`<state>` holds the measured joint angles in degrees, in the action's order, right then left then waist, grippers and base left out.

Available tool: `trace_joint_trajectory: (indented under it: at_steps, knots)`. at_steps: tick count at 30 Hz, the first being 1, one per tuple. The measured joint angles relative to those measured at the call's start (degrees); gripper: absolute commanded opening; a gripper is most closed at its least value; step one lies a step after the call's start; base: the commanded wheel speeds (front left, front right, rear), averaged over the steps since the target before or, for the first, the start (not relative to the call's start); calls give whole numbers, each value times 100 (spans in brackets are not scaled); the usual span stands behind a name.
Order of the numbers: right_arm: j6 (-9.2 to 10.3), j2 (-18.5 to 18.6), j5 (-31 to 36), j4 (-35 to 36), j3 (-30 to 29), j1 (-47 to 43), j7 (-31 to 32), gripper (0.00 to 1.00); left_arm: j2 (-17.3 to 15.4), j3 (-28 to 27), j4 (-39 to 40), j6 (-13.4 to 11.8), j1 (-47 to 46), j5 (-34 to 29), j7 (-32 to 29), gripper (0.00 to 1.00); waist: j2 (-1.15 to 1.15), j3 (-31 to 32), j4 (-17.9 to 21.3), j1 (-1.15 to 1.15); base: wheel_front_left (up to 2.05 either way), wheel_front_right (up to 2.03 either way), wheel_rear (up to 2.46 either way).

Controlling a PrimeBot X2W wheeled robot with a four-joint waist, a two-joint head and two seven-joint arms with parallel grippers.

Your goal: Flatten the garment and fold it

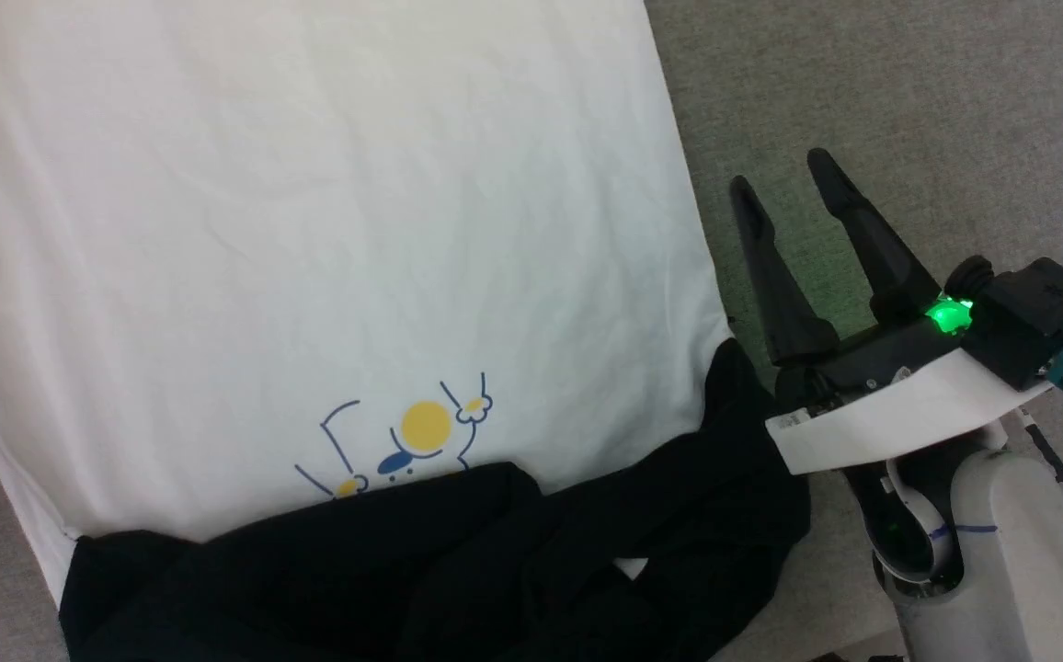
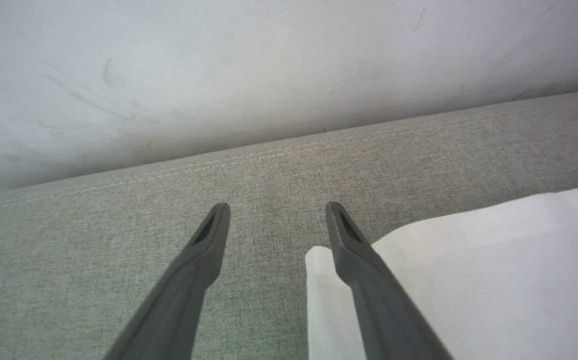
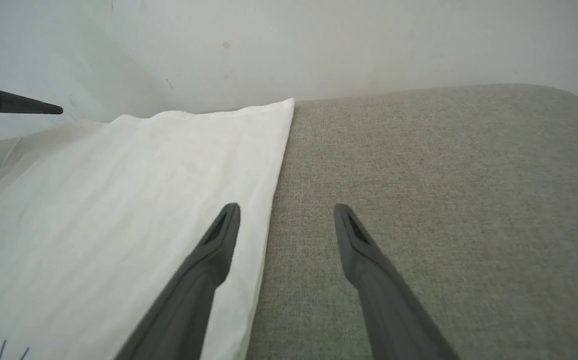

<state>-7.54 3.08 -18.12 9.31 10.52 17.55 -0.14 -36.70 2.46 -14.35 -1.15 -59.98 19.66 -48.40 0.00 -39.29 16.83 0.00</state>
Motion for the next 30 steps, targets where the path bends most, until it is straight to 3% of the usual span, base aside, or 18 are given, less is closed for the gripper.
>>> trace_joint_trajectory:
  at_steps: [16, 17, 18, 19, 24, 30]
  knots:
    - [0, -1, -11, 29, 60, -2, 7, 100, -120, 35, 309, -98, 360, 299, -948, 100, 0, -41, 35, 0, 0, 0, 0]
    - [0, -2, -14, 24, 64, -2, 3, 100, -144, 42, 337, -98, 364, 302, -1025, 56, 0, -55, 50, 0, 0, 0, 0]
    - [0, -1, -20, 20, 63, -2, 2, 100, -157, 43, 368, -98, 369, 325, -1123, 20, 0, -66, 60, 0, 0, 0, 0]
    - [0, 0, -20, 16, 63, -2, 2, 100, -169, 45, 407, -96, 369, 368, -1223, 0, 0, -72, 67, -1, 0, 0, 0]
    - [0, -1, -20, 5, 66, 3, 2, 100, -177, 107, 616, -8, 409, 504, -1389, 0, 0, -67, 61, 0, 0, 0, 0]
    - [0, 0, 233, -19, 89, 497, 164, 100, -233, 229, 632, 172, 467, 272, -586, 0, 0, -58, 13, 0, 0, 0, 0]
